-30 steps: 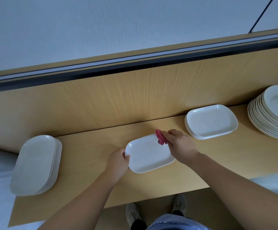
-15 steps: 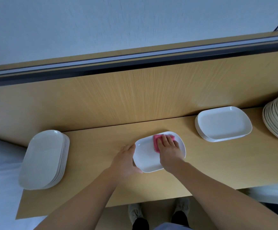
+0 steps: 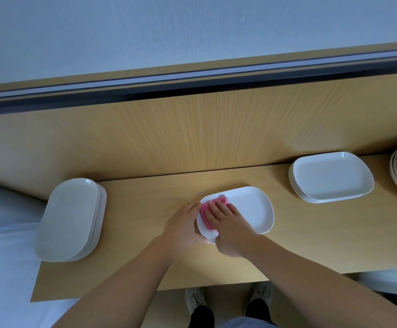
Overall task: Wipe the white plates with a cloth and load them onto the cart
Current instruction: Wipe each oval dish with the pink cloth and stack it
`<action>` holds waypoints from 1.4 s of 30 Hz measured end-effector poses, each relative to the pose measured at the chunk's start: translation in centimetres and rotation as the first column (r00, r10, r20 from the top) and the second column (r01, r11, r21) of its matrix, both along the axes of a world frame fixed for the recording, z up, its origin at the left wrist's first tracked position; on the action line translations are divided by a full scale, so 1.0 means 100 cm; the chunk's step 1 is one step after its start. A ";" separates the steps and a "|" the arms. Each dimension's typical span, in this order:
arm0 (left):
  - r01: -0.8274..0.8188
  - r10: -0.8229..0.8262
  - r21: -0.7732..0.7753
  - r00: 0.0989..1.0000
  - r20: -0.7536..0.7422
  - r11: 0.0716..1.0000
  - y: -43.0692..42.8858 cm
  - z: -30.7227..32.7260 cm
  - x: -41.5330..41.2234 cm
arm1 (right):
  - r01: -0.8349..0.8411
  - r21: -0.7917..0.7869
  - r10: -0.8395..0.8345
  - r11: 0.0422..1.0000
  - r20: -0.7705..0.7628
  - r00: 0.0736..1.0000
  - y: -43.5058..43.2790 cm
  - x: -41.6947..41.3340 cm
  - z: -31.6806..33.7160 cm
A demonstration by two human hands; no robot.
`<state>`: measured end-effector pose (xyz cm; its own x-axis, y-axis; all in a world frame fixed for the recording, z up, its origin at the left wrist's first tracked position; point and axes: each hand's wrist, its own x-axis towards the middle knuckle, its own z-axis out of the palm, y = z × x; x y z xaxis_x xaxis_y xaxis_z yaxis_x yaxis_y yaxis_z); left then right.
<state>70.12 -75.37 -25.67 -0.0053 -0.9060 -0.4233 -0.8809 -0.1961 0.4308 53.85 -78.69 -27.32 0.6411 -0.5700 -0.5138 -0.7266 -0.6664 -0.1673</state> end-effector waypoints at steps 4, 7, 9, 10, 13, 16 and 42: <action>0.010 -0.009 -0.026 0.999 0.043 1.000 0.002 -0.005 0.003 | -0.145 0.002 0.145 0.989 0.055 0.988 0.000 -0.013 -0.001; 0.051 -0.048 -0.043 0.997 0.060 0.998 0.004 -0.008 0.007 | -0.208 0.016 0.206 0.978 0.075 0.976 0.001 -0.023 -0.002; 0.111 -0.108 -0.037 0.991 0.080 0.993 0.005 -0.008 0.008 | -0.227 0.004 0.225 0.974 0.100 0.969 0.000 -0.026 -0.005; 0.145 -0.141 -0.036 0.985 0.095 0.989 0.004 -0.007 0.008 | -0.225 -0.001 0.223 0.974 0.115 0.968 -0.001 -0.026 -0.006; 0.187 -0.184 -0.018 0.978 0.099 0.982 0.003 -0.009 0.010 | -0.224 -0.010 0.223 0.975 0.136 0.965 -0.002 -0.025 -0.006; 0.180 -0.179 -0.005 0.980 0.084 0.984 0.004 -0.010 0.013 | -0.216 0.029 0.210 0.976 0.141 0.967 -0.001 -0.034 -0.005; 0.522 -0.521 -0.363 0.847 0.109 0.772 0.009 -0.023 -0.001 | -0.307 -0.294 0.361 0.905 0.147 0.921 -0.053 -0.041 0.000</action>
<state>69.98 -74.48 -27.93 -0.5217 -0.8508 -0.0629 -0.8029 0.4646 0.3735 49.78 -83.98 -27.37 0.8885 -0.4007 -0.2236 -0.4245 -0.9028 -0.0687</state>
